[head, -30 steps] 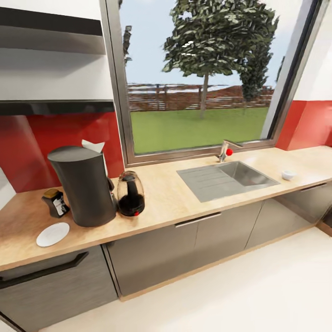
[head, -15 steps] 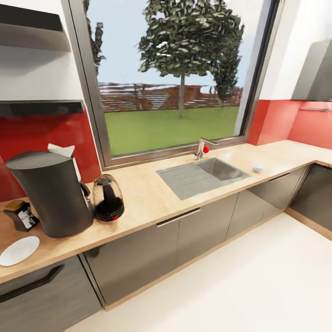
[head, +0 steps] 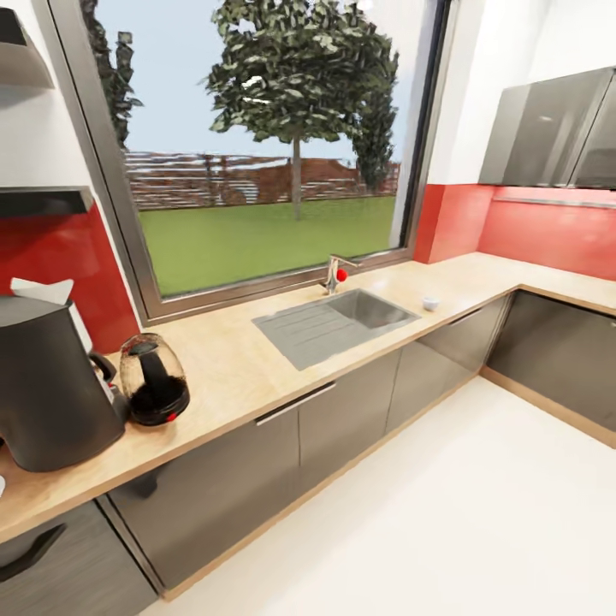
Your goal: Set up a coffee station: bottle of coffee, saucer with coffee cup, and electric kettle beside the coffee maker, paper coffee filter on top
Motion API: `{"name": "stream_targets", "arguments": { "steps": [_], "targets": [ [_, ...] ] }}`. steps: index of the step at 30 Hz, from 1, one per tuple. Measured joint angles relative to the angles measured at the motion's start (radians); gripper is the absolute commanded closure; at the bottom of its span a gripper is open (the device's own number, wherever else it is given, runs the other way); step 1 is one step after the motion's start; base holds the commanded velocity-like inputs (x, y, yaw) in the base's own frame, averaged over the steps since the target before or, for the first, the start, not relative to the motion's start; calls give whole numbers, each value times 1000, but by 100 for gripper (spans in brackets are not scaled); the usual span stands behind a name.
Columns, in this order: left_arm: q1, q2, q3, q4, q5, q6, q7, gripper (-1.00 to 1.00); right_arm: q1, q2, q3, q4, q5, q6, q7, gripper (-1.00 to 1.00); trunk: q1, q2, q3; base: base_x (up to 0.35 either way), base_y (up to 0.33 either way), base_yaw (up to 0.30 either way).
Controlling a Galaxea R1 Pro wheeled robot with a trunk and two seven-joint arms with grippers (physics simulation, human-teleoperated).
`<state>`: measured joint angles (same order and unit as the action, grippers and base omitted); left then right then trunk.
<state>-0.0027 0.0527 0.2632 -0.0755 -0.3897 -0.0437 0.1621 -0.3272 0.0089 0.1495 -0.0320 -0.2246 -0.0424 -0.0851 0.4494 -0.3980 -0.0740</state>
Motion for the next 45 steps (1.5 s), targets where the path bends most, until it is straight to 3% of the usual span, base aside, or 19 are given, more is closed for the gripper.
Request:
{"name": "stream_targets", "arguments": {
  "steps": [13, 36, 45],
  "targets": [
    [0, -20, -5, -1, -1, -2, 0, -100, 0, -53, 0, 0, 0, 0, 100, -100, 0, 0, 0, 0, 0, -300],
    [1, -20, -15, 0, -3, -2, 0, -100, 0, -56, 0, 0, -1, 0, 106, -100, 0, 0, 0, 1, 0, -300],
    [1, -21, -18, 0, -5, -2, 0, -100, 0, -56, 1, 0, 0, 0, 106, -100, 0, 0, 0, 182, -106, -300]
  ]
}}
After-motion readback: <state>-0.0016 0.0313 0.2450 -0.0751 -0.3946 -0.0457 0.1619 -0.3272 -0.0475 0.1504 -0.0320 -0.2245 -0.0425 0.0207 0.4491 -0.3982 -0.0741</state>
